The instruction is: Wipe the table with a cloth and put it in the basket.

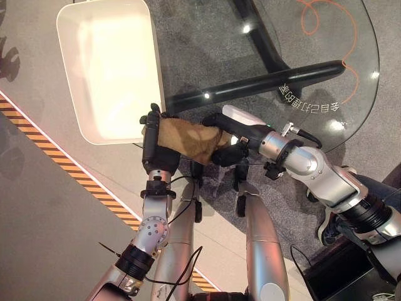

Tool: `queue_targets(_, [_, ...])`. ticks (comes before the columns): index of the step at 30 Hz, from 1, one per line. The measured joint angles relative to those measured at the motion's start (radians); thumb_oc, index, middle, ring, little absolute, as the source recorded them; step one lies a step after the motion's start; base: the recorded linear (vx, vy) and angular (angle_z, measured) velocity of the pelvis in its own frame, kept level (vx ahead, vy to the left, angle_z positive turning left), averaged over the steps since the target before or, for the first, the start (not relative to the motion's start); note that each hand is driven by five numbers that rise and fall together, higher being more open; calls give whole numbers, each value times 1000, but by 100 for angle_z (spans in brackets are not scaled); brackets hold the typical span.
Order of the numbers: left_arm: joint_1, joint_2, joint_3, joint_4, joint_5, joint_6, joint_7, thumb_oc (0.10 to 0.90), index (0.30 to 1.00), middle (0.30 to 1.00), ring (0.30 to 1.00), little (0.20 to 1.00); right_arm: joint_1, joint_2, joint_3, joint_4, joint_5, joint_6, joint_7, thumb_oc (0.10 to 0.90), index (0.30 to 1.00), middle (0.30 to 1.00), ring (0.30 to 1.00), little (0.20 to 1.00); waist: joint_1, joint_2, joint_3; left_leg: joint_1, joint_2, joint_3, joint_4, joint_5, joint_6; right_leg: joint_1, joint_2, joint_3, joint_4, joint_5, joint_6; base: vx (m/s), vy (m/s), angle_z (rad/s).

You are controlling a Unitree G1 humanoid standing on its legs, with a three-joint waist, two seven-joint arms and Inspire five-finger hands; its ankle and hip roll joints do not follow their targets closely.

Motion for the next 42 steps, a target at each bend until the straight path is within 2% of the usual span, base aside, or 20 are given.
queue_targets(10, [-8, -21, 63, 2, 13, 0, 0, 100, 300, 300, 300, 200, 42, 23, -1, 0, -4, -9, -35, 800, 900, 900, 900, 900, -1, 0, 0, 0, 0, 0, -1, 0, 0, 0, 0, 0, 0, 0, 0, 0, 0, 0])
queue_targets(25, [-22, -40, 77, 8, 15, -1, 0, 100, 300, 300, 300, 200, 67, 39, -24, 0, -4, -9, -69, 800, 900, 900, 900, 900, -2, 0, 0, 0, 0, 0, -1, 0, 0, 0, 0, 0, -1, 0, 0, 0, 0, 0])
queue_targets(28, [-23, -40, 89, 8, 18, -1, 0, 100, 300, 300, 300, 200, 93, 40, -32, 1, -3, -9, -133, 800, 900, 900, 900, 900, -2, 0, 0, 0, 0, 0, -1, 0, 0, 0, 0, 0, -1, 0, 0, 0, 0, 0])
queue_targets(32, [-21, -49, 122, 8, 20, -23, 0, 100, 300, 300, 300, 200, 147, 94, -104, 36, 23, -31, -253, 800, 900, 900, 900, 900, -7, 0, 0, 0, 0, 1, 1, 0, 0, 0, 0, 1, 0, 0, 0, 0, 0, 0])
queue_targets(37, [-16, -75, 163, 8, 21, -56, 0, 100, 300, 300, 300, 200, 227, 163, -193, 36, 56, -87, -309, 800, 900, 900, 900, 900, -16, 0, 0, 3, 0, 5, 1, 0, 0, 0, 0, 6, 0, 0, 0, 0, 0, 0])
queue_targets(42, [-8, -75, 184, 8, 62, -74, 0, 100, 300, 300, 300, 200, 273, 190, -206, 36, 63, -109, -326, 800, 900, 900, 900, 900, -24, 0, 0, 8, 2, 16, 1, 0, 0, 0, 2, 15, 2, 0, 0, 9, 8, -3])
